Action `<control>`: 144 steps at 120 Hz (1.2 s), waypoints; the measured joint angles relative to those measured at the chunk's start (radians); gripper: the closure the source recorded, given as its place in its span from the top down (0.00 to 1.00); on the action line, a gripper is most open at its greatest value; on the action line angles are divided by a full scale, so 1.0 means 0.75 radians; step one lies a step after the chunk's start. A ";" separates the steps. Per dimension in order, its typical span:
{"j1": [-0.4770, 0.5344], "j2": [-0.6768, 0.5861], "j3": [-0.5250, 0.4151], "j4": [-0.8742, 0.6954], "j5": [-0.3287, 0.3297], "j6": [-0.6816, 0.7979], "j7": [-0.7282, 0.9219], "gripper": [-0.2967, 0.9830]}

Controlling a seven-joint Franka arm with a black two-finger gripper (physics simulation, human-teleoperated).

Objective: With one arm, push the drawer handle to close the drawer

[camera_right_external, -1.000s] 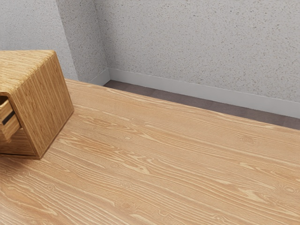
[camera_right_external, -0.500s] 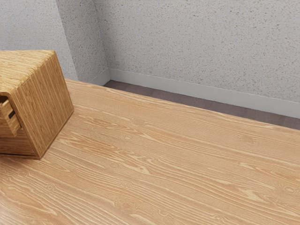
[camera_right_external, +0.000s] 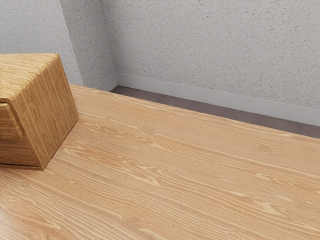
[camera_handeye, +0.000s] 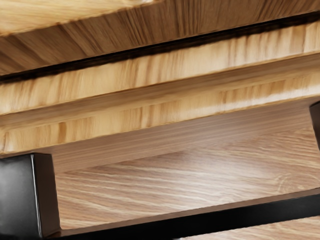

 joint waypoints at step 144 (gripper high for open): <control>0.373 0.038 -0.975 -0.077 -0.444 -0.223 -0.103 0.55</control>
